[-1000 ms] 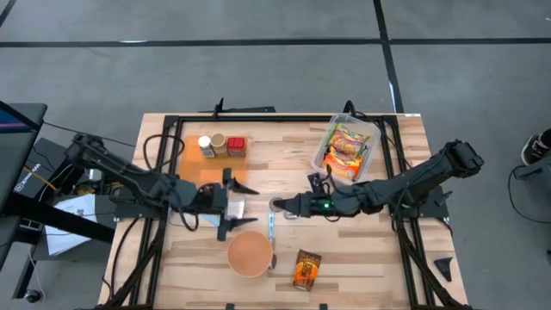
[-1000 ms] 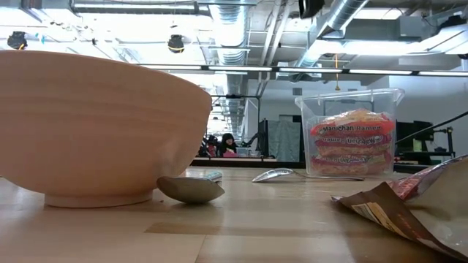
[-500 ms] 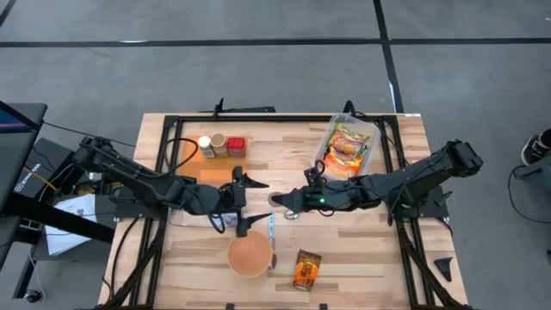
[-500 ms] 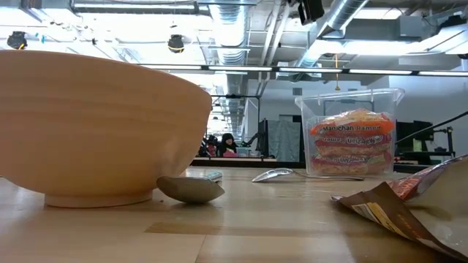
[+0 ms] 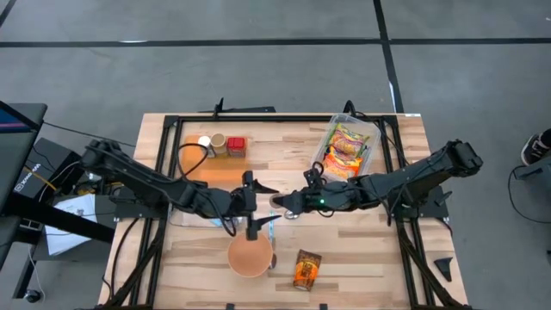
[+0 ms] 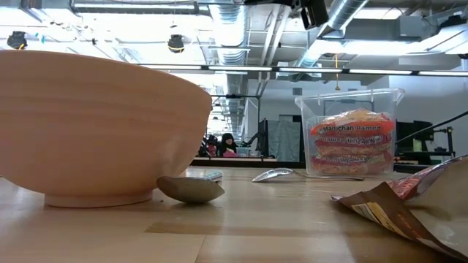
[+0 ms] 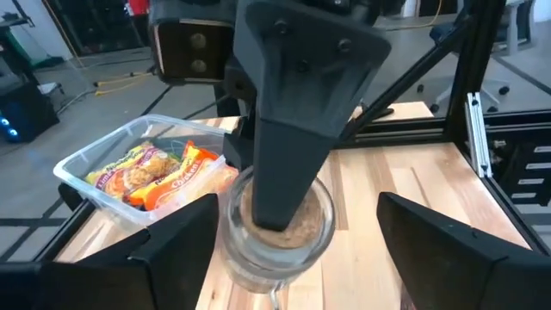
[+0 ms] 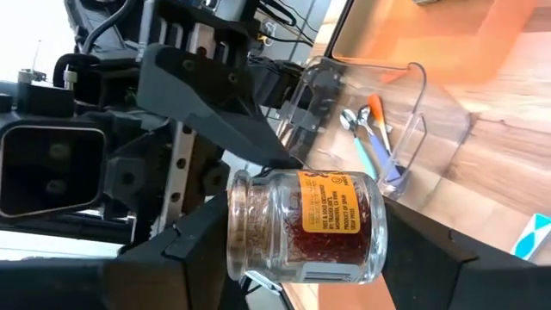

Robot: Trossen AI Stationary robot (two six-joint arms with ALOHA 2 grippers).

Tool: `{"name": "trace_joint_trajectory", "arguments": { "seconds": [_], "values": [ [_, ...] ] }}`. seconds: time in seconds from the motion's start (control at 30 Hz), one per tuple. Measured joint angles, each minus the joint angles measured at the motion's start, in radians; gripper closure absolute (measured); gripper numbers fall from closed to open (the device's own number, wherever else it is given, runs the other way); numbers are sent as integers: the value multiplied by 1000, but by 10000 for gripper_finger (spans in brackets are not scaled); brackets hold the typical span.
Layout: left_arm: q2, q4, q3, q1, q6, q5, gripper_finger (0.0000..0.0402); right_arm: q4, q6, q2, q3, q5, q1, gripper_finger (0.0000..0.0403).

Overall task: Pick & Place Food Item
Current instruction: Put the brown seasoning bottle into the orange bin

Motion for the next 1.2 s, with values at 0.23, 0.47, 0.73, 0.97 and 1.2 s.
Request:
{"name": "trace_joint_trajectory", "arguments": {
  "seconds": [0.23, 0.47, 0.73, 0.97, 1.2],
  "values": [
    [24, 44, 0, 15, -3, -29, 125, -2, -6, 0, 0, -1, 0, 166],
    [24, 48, 0, 26, -21, -6, 221, -3, 0, 0, -1, 0, -1, 166],
    [24, 29, 1, 20, -19, -6, 225, 5, -13, 2, -2, 0, -1, 165],
    [15, 25, 1, 19, -30, 1, 231, 34, -71, 2, -4, 17, 2, 114],
    [6, -60, 2, 21, -48, -1, 231, 34, -65, 2, -4, 18, -6, 40]
  ]
}}
